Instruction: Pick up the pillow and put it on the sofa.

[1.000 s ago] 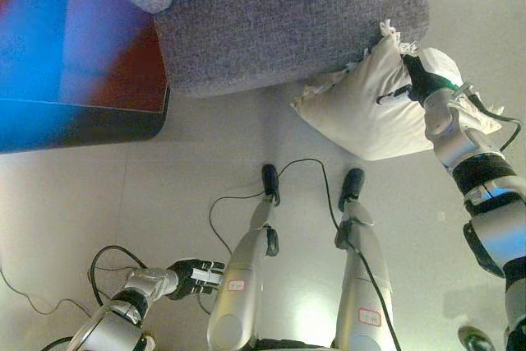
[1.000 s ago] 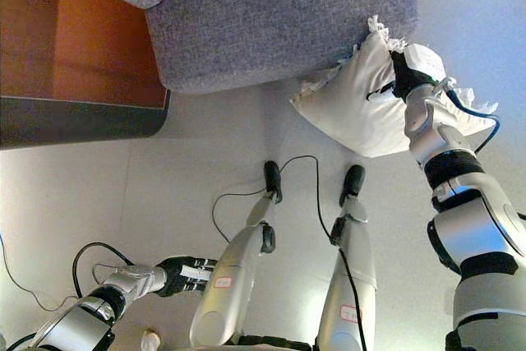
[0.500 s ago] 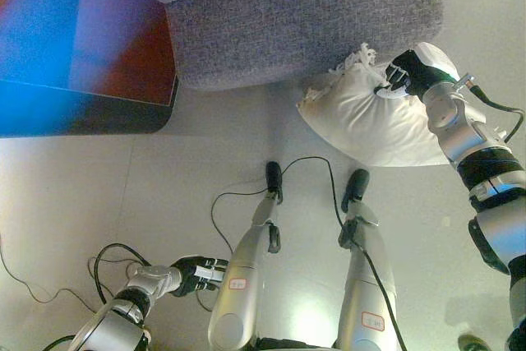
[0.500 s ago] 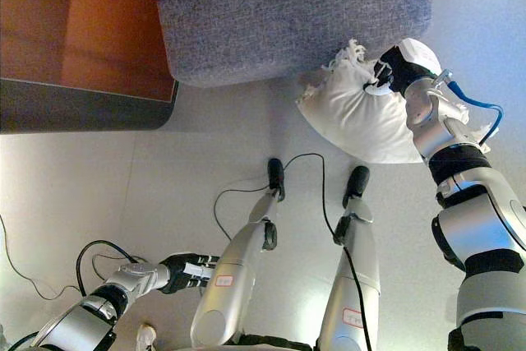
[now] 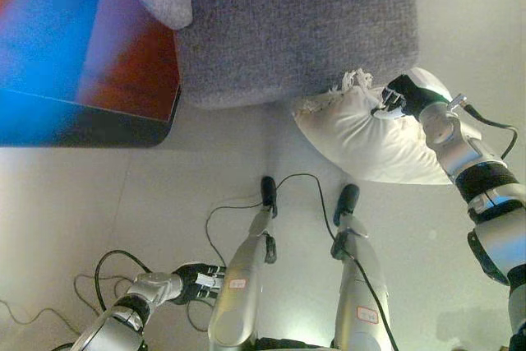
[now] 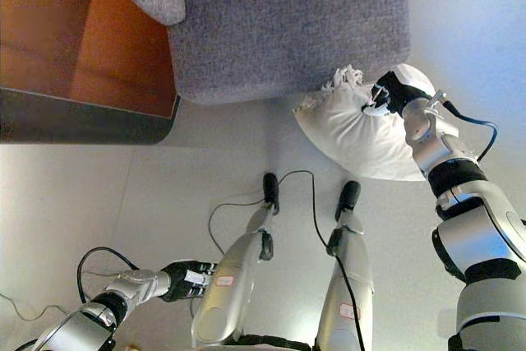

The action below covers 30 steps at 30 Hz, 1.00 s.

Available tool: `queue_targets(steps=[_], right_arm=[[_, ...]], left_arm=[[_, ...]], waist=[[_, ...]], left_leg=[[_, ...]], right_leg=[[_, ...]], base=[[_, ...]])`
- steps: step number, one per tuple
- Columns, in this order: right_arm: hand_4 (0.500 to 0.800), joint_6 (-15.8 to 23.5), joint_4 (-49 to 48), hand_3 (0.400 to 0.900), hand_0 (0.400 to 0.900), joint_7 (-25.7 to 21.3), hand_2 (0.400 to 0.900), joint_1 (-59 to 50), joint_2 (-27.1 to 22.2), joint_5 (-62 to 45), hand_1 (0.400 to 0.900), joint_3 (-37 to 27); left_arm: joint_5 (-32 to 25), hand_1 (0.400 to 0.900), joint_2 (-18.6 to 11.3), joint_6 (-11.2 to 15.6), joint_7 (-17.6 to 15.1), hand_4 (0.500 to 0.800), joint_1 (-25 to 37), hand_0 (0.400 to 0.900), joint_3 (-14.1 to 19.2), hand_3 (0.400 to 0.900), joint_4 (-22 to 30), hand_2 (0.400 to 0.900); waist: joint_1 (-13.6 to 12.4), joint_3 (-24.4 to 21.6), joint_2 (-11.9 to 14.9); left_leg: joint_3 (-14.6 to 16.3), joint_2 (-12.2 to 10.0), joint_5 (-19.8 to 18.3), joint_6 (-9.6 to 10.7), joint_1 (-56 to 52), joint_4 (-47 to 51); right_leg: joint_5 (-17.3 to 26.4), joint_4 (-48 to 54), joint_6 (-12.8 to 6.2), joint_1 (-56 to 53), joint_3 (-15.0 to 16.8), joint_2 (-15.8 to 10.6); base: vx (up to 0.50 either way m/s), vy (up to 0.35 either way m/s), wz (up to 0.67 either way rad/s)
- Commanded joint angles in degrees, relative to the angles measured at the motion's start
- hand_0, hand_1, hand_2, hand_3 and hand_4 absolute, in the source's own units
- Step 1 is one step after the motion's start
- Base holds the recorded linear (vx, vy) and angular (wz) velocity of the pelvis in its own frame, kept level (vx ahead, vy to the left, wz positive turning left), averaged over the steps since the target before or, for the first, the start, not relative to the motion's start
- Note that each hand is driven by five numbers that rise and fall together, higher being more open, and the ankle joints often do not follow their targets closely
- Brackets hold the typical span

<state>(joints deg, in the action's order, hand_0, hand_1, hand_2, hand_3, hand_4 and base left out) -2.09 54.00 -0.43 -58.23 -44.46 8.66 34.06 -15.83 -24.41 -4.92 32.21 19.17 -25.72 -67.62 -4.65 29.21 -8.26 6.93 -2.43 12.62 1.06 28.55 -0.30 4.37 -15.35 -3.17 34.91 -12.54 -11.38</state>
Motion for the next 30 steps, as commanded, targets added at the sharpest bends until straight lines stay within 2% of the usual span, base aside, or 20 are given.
queue_targets(steps=[1, 13, 22, 30], right_arm=[[0.500, 7.65, -5.92, 0.400, 0.400, -1.91, 0.400, -7.31, -6.54, -1.74, 0.400, -0.17], [0.500, 11.28, -13.41, 0.400, 0.400, 5.30, 0.400, 0.37, -7.73, -1.32, 0.400, -2.43], [0.500, 13.44, -23.84, 0.400, 0.400, 15.61, 0.400, 10.04, -9.72, -1.21, 0.400, -8.83], [0.500, 12.75, -28.72, 0.400, 0.400, 24.43, 0.400, 8.39, -10.70, -4.10, 0.400, -8.88]], left_arm=[[1.06, 0.900, 2.72, 0.30, 4.86, 0.800, -3.75, 0.900, -0.74, 0.900, 0.00, 0.900], [3.33, 0.900, 1.85, -1.51, 8.46, 0.800, -7.72, 0.900, 2.30, 0.900, -0.53, 0.900], [6.21, 0.900, 1.59, -6.25, 11.60, 0.800, -12.57, 0.900, 6.25, 0.900, -1.38, 0.900], [7.79, 0.900, 2.47, -10.71, 14.78, 0.800, -14.98, 0.900, 8.87, 0.900, -2.85, 0.900]], waist=[[-0.69, 0.59, 2.50], [-0.40, -6.74, 7.13], [0.43, -15.71, 9.90], [0.47, -21.90, 11.67]], left_leg=[[-1.54, 0.00, -7.72, 2.47, -3.26, -4.47], [-0.18, -0.62, -10.25, 2.50, -16.17, -0.62], [-0.30, 0.00, -10.49, 2.45, -25.95, 4.78], [-0.59, 0.51, -11.59, 2.28, -30.03, 5.30]], right_leg=[[-5.16, -0.69, -1.84, -6.05, -2.78, 1.50], [-3.93, 7.90, -2.49, -21.34, -4.82, 2.22], [-2.53, 13.57, -3.63, -31.67, -5.12, 3.27], [-1.37, 16.95, -4.01, -36.63, -4.92, 3.58]], base=[[0.00, -0.054, -0.01], [0.07, -0.036, 0.00], [0.15, 0.000, 0.03], [0.11, 0.039, 0.05]])
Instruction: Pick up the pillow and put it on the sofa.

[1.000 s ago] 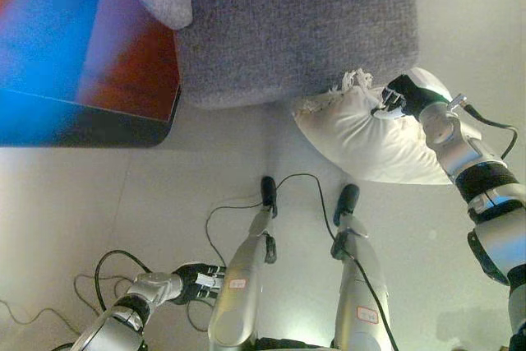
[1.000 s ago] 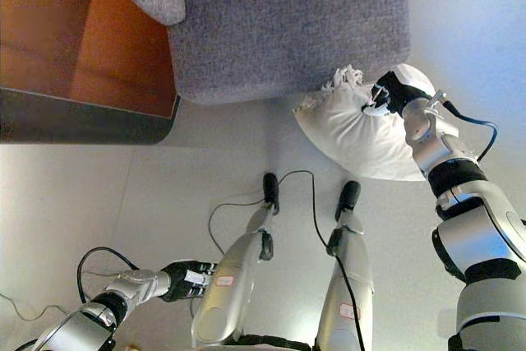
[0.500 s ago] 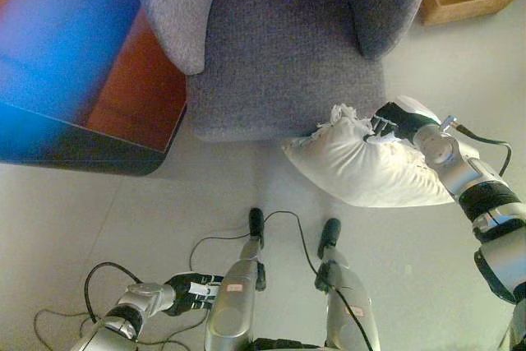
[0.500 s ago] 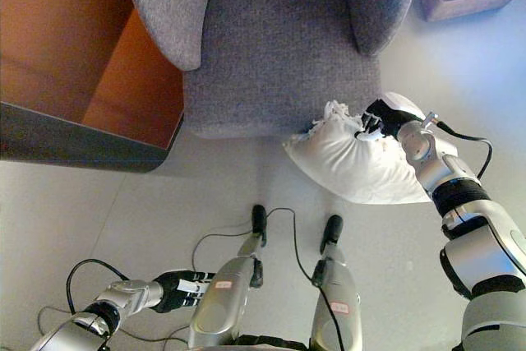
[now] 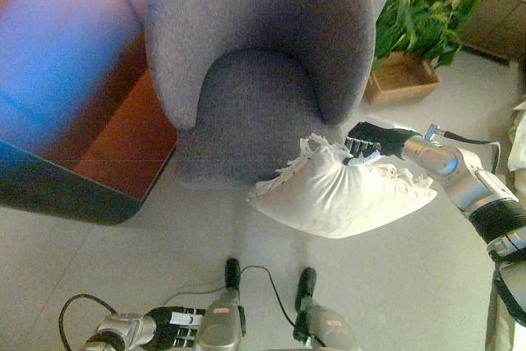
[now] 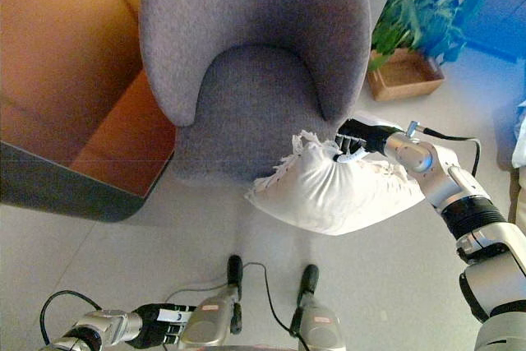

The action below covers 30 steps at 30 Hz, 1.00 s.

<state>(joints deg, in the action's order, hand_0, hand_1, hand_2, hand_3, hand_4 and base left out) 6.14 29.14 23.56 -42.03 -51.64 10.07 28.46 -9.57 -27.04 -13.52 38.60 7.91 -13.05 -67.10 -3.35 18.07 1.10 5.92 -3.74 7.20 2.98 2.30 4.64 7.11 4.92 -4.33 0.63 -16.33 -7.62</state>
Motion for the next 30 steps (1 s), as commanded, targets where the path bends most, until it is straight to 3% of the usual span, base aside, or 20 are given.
queue_targets(steps=[1, 7, 14, 19, 22, 30], right_arm=[[0.500, 4.29, -3.74, 0.400, 0.400, 1.62, 0.400, -9.36, -3.80, -6.61, 0.400, -2.45], [0.500, 1.47, -0.58, 0.400, 0.400, 3.84, 0.400, -21.73, -1.87, -9.04, 0.400, 4.54], [0.500, -5.91, 5.53, 0.400, 0.400, 3.86, 0.400, -31.59, 3.80, -8.07, 0.400, 10.27], [0.500, -10.87, 10.72, 0.400, 0.400, 3.00, 0.400, -34.67, 6.91, -7.36, 0.400, 11.72], [0.500, -15.40, 13.98, 0.400, 0.400, 1.70, 0.400, -36.31, 8.68, -7.82, 0.400, 11.62], [0.500, -22.37, 17.66, 0.400, 0.400, -3.26, 0.400, -37.61, 10.77, -8.01, 0.400, 10.40]], left_arm=[[1.81, 0.900, 5.38, -2.95, 8.72, 0.800, -4.03, 0.900, -3.57, 0.900, -3.66, 0.900], [2.70, 0.900, 6.04, -7.01, 9.96, 0.800, -3.85, 0.900, -2.81, 0.900, -5.33, 0.900], [5.38, 0.900, 6.68, -11.91, 10.94, 0.800, -2.92, 0.900, -2.16, 0.900, -7.32, 0.900], [7.21, 0.900, 6.43, -16.07, 11.85, 0.800, -2.73, 0.900, -2.50, 0.900, -8.15, 0.900], [9.09, 0.900, 5.81, -17.81, 13.05, 0.800, -2.63, 0.900, -2.73, 0.900, -8.82, 0.900], [10.31, 0.900, 3.85, -22.05, 13.34, 0.800, -1.33, 0.900, -3.30, 0.900, -8.11, 0.900]], waist=[[-1.01, -11.56, 2.68], [-2.66, -14.08, 3.95], [-5.12, -15.28, 4.96], [-6.71, -15.20, 5.50], [-7.78, -14.75, 5.88], [-9.98, -11.17, 7.34]], left_leg=[[0.57, 1.85, -6.36, 0.42, -4.38, 0.36], [0.56, 2.03, -6.90, 0.83, -5.95, 0.36], [-0.51, 2.10, -6.91, 1.02, -6.68, 0.36], [-1.32, 2.20, -6.85, 0.98, -7.02, 0.36], [-2.13, 2.26, -6.74, 0.83, -6.99, 0.36], [-4.20, 1.44, -6.34, 0.05, -5.10, 0.36]], right_leg=[[-3.69, -2.50, -3.01, -3.15, -1.26, -0.29], [-2.84, -0.38, -3.42, -5.89, -2.39, -0.55], [-2.99, 0.08, -3.42, -7.79, -4.08, -0.75], [-3.10, 0.08, -3.53, -8.69, -5.08, -0.95], [-3.12, 0.06, -3.55, -9.03, -5.52, -0.92], [-3.04, -2.02, -3.67, -6.28, -5.55, -0.75]], base=[[0.08, 0.047, 0.00], [0.07, 0.053, 0.06], [0.08, 0.065, 0.15], [0.12, 0.079, 0.15], [0.13, 0.077, 0.19], [0.05, 0.023, 0.17]])
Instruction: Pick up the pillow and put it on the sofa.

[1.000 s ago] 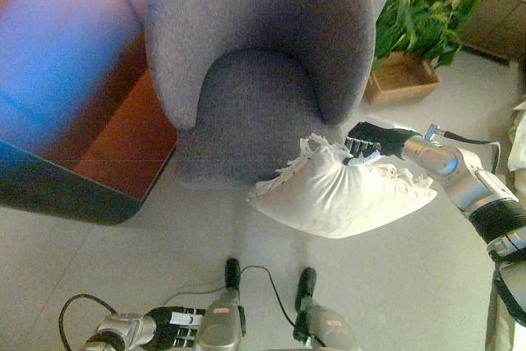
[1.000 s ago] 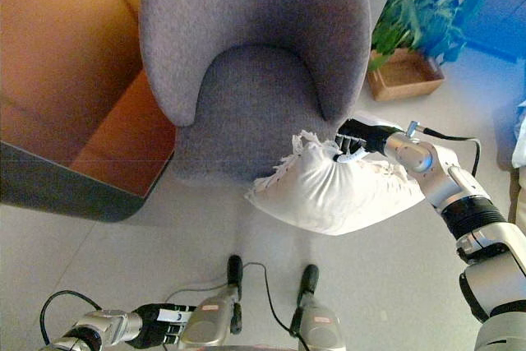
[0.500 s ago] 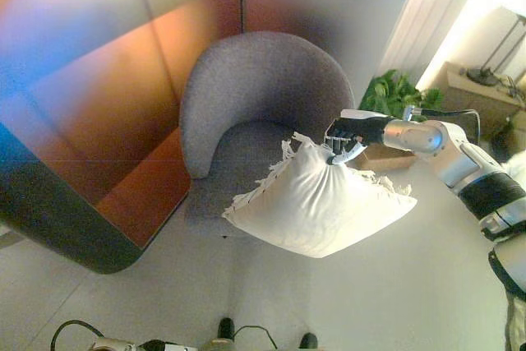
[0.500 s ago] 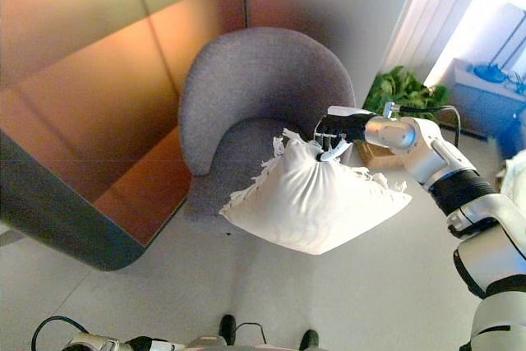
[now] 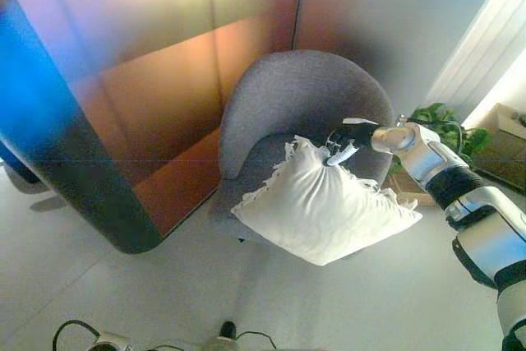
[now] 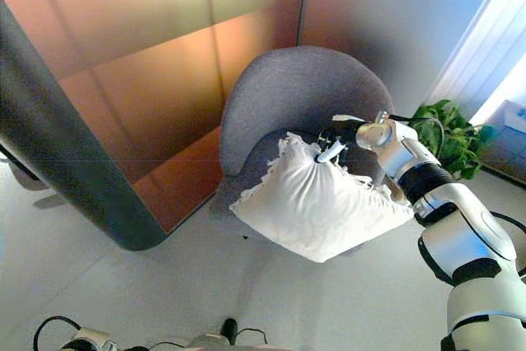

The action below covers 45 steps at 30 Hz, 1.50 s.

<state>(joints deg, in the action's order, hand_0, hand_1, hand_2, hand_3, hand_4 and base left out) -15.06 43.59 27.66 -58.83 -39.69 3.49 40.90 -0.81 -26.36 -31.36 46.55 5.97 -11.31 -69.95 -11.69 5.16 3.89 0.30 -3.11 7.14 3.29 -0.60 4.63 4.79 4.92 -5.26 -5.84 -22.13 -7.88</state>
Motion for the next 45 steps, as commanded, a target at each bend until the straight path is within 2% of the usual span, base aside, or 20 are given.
queue_targets(steps=[1, 4, 10, 16, 19, 20, 21, 22, 30, 36, 45], right_arm=[[0.500, -1.29, 3.64, 0.400, 0.400, -8.49, 0.400, -20.86, -1.04, -1.72, 0.400, -1.96], [0.500, -2.24, 5.39, 0.400, 0.400, -12.61, 0.400, -22.39, -0.65, -3.30, 0.400, -1.10], [0.500, -1.63, 9.12, 0.400, 0.400, -16.93, 0.400, -24.99, -3.11, -5.57, 0.400, 1.78], [0.500, 0.16, 16.22, 0.400, 0.400, -17.32, 0.400, -28.31, -7.13, -6.56, 0.400, 4.13], [0.500, 2.54, 19.39, 0.400, 0.400, -18.07, 0.400, -29.37, -9.37, -7.77, 0.400, 4.86], [0.509, 3.13, 20.02, 0.416, 0.416, -18.70, 0.416, -29.69, -9.91, -7.95, 0.416, 4.91], [0.592, 3.03, 20.49, 0.553, 0.553, -21.44, 0.553, -30.01, -10.65, -7.75, 0.553, 5.26], [0.800, 2.58, 20.95, 0.900, 0.900, -22.31, 0.900, -30.15, -10.96, -8.16, 0.900, 5.23], [0.800, 4.42, 23.38, 0.900, 0.900, -21.83, 0.900, -30.22, -14.12, -8.04, 0.900, 5.81], [0.800, 6.45, 23.78, 0.900, 0.900, -20.44, 0.900, -29.49, -16.10, -7.60, 0.900, 5.84], [0.800, 8.31, 23.92, 0.900, 0.900, -18.96, 0.900, -27.73, -18.17, -8.20, 0.900, 5.36]], left_arm=[[1.11, 0.900, 2.81, -4.62, 5.23, 0.800, 1.06, 0.900, -5.18, 0.900, -5.00, 0.900], [-0.60, 0.900, 1.48, -5.47, 4.71, 0.800, 3.06, 0.900, -6.04, 0.900, -4.12, 0.900], [-3.10, 0.900, -0.18, -7.35, 4.12, 0.800, 4.88, 0.900, -8.03, 0.900, -2.33, 0.900], [-4.23, 0.900, -0.97, -6.58, 3.18, 0.800, 3.51, 0.900, -8.47, 0.900, -2.12, 0.900], [-3.71, 0.900, -1.68, -5.88, 4.26, 0.800, 2.98, 0.900, -8.71, 0.900, -1.98, 0.900], [-3.74, 0.900, -1.71, -5.51, 4.35, 0.800, 2.69, 0.900, -8.87, 0.900, -1.86, 0.900], [-3.87, 0.900, -1.81, -5.16, 4.50, 0.800, 2.41, 0.900, -9.23, 0.900, -1.63, 0.900], [-3.76, 0.900, -1.90, -4.45, 4.73, 0.800, 2.09, 0.900, -9.21, 0.900, -1.65, 0.900], [-3.73, 0.900, -3.56, 0.40, 6.40, 0.800, 0.21, 0.900, -8.09, 0.900, -1.79, 0.900], [-2.73, 0.900, -3.76, 2.65, 7.99, 0.800, -1.30, 0.900, -7.42, 0.900, -1.61, 0.900], [-2.95, 0.900, -3.89, 6.13, 8.52, 0.800, -2.39, 0.900, -7.12, 0.900, -1.74, 0.900]], waist=[[-1.87, 2.57, 4.72], [-2.82, 5.73, 5.19], [-4.15, 9.45, 5.47], [-5.31, 9.99, 5.33], [-5.74, 9.64, 5.27], [-5.85, 9.62, 5.19], [-5.93, 9.50, 5.00], [-5.91, 9.43, 4.77], [-5.32, 9.14, 4.21], [-4.65, 8.85, 3.89], [-3.47, 8.13, 3.34]], left_leg=[[1.22, 0.62, -6.17, -0.35, -1.58, 0.37], [0.59, 0.03, -5.72, -0.53, 1.12, 0.37], [-0.73, -0.61, -5.03, -0.64, 5.21, 0.37], [-1.09, -0.87, -5.32, -0.49, 5.60, 0.37], [-1.39, -0.86, -5.59, -0.41, 5.68, 0.37], [-1.37, -0.84, -5.66, -0.39, 5.69, 0.37], [-1.54, -0.79, -5.71, -0.35, 5.73, 0.37], [-1.45, -0.79, -5.78, -0.32, 5.69, 0.36], [-0.44, -0.90, -6.11, -0.10, 5.90, 0.37], [0.53, -0.92, -6.42, 0.00, 5.55, 0.37], [1.65, -0.82, -6.64, 0.14, 5.49, 0.37]], right_leg=[[-0.63, -2.31, -2.85, 0.97, 0.34, -0.45], [-0.44, -2.58, -2.85, 3.39, 0.21, -0.11], [-0.44, -2.42, -2.78, 6.23, -0.46, 0.37], [-1.16, -2.64, -2.72, 6.21, -1.19, 0.44], [-1.36, -2.62, -2.88, 6.12, -1.55, 0.33], [-1.37, -2.61, -2.93, 6.14, -1.64, 0.27], [-1.38, -2.62, -2.96, 6.23, -1.74, 0.24], [-1.47, -2.77, -3.06, 6.25, -1.83, 0.16], [-1.47, -2.60, -3.15, 6.94, -1.38, 0.04], [-1.50, -2.30, -3.06, 6.84, -0.97, -0.02], [-1.33, -1.75, -3.05, 7.08, -0.39, -0.19]], base=[[-0.08, -0.029, 0.11], [-0.18, -0.038, 0.12], [-0.11, -0.019, 0.14], [0.03, 0.010, 0.09], [0.05, -0.007, 0.10], [0.04, -0.006, 0.06], [0.02, 0.006, 0.04], [0.00, 0.000, 0.00], [-0.01, -0.007, -0.05], [-0.01, -0.010, -0.08], [-0.02, -0.006, -0.07]])
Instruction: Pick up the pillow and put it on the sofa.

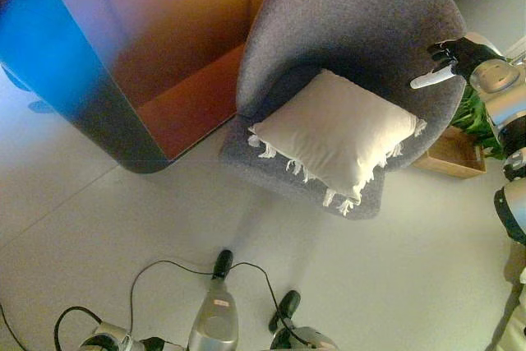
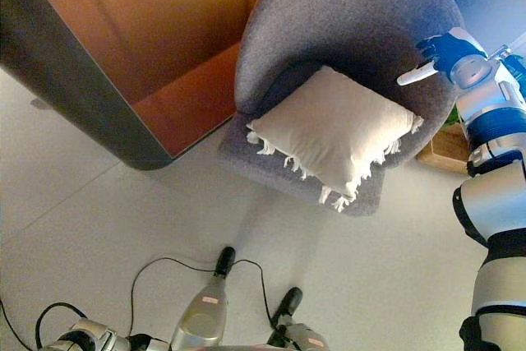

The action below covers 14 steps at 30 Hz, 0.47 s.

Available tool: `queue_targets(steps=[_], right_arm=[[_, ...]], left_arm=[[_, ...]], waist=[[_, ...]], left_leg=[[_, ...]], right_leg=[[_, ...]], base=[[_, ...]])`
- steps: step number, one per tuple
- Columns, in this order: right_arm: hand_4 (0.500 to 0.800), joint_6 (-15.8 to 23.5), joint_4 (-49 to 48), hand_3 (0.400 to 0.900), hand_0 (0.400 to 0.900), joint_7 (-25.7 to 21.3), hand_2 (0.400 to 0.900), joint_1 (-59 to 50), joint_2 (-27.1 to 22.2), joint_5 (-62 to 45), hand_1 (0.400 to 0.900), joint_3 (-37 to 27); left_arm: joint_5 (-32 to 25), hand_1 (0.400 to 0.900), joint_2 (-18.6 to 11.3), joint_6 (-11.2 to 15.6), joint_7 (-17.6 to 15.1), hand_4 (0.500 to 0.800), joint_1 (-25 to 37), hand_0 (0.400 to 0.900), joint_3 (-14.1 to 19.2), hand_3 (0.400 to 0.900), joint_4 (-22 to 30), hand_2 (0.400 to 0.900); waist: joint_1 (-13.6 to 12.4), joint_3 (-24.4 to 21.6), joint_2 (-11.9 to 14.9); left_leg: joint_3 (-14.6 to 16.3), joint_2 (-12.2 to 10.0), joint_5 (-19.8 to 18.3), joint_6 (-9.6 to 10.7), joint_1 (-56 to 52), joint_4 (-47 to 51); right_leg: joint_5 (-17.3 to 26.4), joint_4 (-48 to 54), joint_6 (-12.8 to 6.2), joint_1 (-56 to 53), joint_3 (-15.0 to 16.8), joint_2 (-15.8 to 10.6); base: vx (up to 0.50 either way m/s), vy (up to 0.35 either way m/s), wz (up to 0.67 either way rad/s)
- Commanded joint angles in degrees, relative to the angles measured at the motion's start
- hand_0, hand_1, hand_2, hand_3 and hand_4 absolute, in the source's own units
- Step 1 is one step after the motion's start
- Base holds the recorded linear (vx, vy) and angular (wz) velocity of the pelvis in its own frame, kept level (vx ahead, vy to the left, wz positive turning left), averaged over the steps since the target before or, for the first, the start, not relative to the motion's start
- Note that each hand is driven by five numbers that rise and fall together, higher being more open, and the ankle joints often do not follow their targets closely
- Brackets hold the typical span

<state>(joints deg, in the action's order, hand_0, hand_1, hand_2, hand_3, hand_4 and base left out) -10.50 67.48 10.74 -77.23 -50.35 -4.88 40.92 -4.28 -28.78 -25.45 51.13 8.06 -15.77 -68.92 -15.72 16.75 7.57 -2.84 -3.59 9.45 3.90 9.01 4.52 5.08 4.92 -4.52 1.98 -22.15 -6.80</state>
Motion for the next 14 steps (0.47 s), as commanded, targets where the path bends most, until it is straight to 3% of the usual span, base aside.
queue_targets(steps=[1, 7, 14], right_arm=[[0.800, 4.81, -0.18, 0.900, 0.900, -1.72, 0.900, -8.80, -7.72, -0.70, 0.900, 4.89], [0.800, 6.40, -1.31, 0.900, 0.900, 0.37, 0.900, -3.21, -8.99, -2.04, 0.900, 0.75], [0.800, 7.47, -2.30, 0.900, 0.900, 3.87, 0.900, 5.66, -10.37, -6.31, 0.900, -7.26]], left_arm=[[0.19, 0.900, -1.42, 0.95, 4.17, 0.800, -4.57, 0.900, -2.62, 0.900, -2.83, 0.900], [-0.71, 0.900, -0.89, 4.57, 3.73, 0.800, -5.33, 0.900, -1.71, 0.900, -2.86, 0.900], [-3.61, 0.900, 0.56, 6.05, 3.86, 0.800, -5.65, 0.900, -1.32, 0.900, -2.83, 0.900]], waist=[[0.85, -3.64, -0.35], [2.37, -4.95, -0.75], [5.00, -7.56, -2.33]], left_leg=[[5.02, -0.30, -8.95, -0.44, -4.20, 0.48], [5.97, 0.04, -9.24, -0.50, -5.43, 0.48], [7.19, 0.69, -9.51, -0.58, -6.68, 0.48]], right_leg=[[-1.55, -1.68, -3.85, -0.74, -0.26, -1.26], [-1.11, -1.12, -4.19, -1.56, 0.36, -1.44], [-0.59, -0.19, -4.53, -2.11, 1.83, -2.00]], base=[[-0.03, -0.023, -0.08], [-0.02, -0.028, -0.12], [-0.02, 0.004, -0.16]])
